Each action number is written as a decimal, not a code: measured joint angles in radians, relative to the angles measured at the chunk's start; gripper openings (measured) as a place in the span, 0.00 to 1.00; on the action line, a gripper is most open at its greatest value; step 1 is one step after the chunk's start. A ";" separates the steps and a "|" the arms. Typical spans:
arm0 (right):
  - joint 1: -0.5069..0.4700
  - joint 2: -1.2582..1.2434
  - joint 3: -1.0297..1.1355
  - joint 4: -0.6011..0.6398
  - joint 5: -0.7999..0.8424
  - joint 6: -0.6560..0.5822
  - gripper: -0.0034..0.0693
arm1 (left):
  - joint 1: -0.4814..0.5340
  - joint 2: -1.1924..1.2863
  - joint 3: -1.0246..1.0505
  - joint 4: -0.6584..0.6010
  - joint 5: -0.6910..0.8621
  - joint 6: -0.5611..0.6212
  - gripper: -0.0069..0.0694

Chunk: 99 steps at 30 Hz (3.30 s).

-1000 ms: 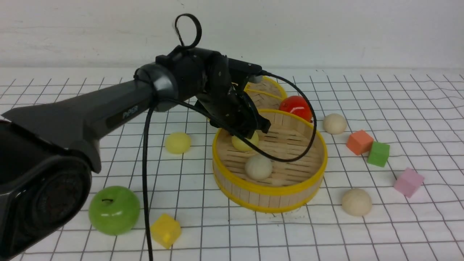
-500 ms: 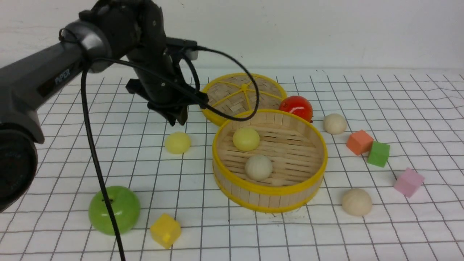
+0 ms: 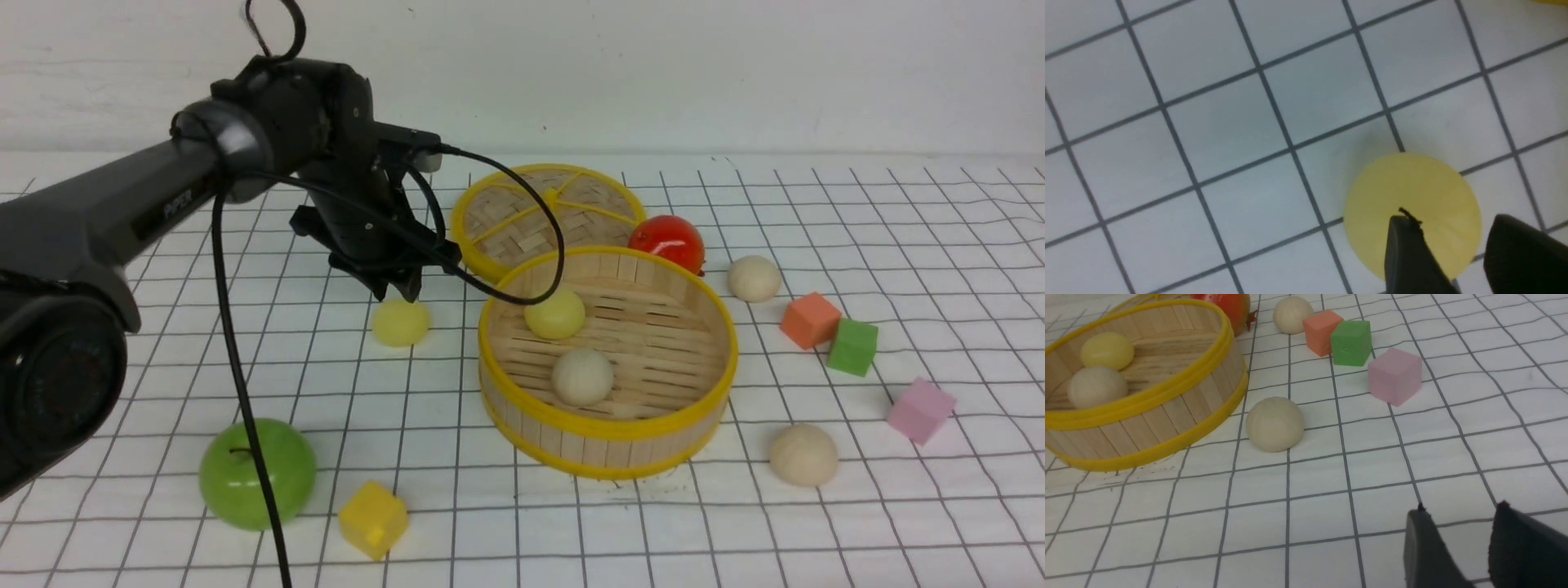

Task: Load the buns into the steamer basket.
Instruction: Use the left arm to grab a steamed stuffed bun, then use the left arm to put the steamed stuffed bun into the steamer, then use the right arm to grab a steamed stuffed bun

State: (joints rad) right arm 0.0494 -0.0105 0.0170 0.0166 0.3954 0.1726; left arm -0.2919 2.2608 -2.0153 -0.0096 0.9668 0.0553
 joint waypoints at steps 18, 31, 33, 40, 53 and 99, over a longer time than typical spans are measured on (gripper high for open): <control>0.000 0.000 0.000 0.000 0.000 0.000 0.38 | 0.002 0.045 0.000 0.010 -0.036 0.000 0.33; 0.000 0.000 0.000 0.000 0.000 0.000 0.38 | 0.002 0.031 0.000 0.010 -0.020 0.000 0.07; 0.000 0.000 0.000 0.000 0.000 0.000 0.38 | 0.001 0.020 0.000 0.010 -0.015 0.000 0.07; 0.000 0.000 0.000 0.000 0.000 0.000 0.38 | -0.007 -0.073 0.000 -0.008 0.035 0.000 0.07; 0.000 0.000 0.000 0.000 0.000 0.000 0.38 | -0.269 -0.156 -0.001 -0.144 -0.079 0.126 0.07; 0.000 0.000 0.010 0.121 -0.067 0.109 0.38 | -0.314 -1.398 1.275 -0.176 -0.618 -0.099 0.07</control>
State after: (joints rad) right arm 0.0494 -0.0105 0.0271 0.1376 0.3281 0.2815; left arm -0.6057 0.8630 -0.7400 -0.1858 0.3484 -0.0433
